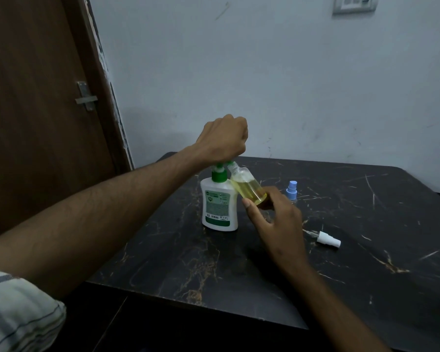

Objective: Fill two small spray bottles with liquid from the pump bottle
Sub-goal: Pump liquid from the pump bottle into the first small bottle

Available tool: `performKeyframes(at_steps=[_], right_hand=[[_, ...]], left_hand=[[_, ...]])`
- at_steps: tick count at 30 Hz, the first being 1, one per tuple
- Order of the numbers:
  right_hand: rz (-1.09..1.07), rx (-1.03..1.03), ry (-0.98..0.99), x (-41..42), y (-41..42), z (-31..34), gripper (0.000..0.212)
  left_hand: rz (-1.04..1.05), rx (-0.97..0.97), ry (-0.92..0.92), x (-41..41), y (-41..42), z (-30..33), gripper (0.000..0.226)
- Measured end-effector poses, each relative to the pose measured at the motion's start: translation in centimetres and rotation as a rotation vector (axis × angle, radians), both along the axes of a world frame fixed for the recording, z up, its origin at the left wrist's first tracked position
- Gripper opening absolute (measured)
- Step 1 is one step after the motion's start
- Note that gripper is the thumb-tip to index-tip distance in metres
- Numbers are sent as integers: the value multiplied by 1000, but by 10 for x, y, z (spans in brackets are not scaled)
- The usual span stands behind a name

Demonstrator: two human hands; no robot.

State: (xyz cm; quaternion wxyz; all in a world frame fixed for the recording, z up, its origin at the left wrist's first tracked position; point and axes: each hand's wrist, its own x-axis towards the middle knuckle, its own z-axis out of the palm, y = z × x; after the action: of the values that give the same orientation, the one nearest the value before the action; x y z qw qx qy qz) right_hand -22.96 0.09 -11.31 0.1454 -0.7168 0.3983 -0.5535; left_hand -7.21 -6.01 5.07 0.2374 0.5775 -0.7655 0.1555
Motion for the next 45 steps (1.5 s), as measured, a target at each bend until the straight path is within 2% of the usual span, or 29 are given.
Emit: performKeyframes(at_steps=[15,29,38,45], right_hand=[[5,8,-3,1,0,0,28],[10,4,-14,0,-3,-1,32],[6,2,-8,0,-3,-4,35],[2,6,3,0,-3,-3,30]], left_hand=[[-14,-24,-5,-2,3,5,37],[2,-12,1,-1,0,3,31],[-8,-19,-8,0,2,3,35],[3,-2,0,0,0,-2,29]])
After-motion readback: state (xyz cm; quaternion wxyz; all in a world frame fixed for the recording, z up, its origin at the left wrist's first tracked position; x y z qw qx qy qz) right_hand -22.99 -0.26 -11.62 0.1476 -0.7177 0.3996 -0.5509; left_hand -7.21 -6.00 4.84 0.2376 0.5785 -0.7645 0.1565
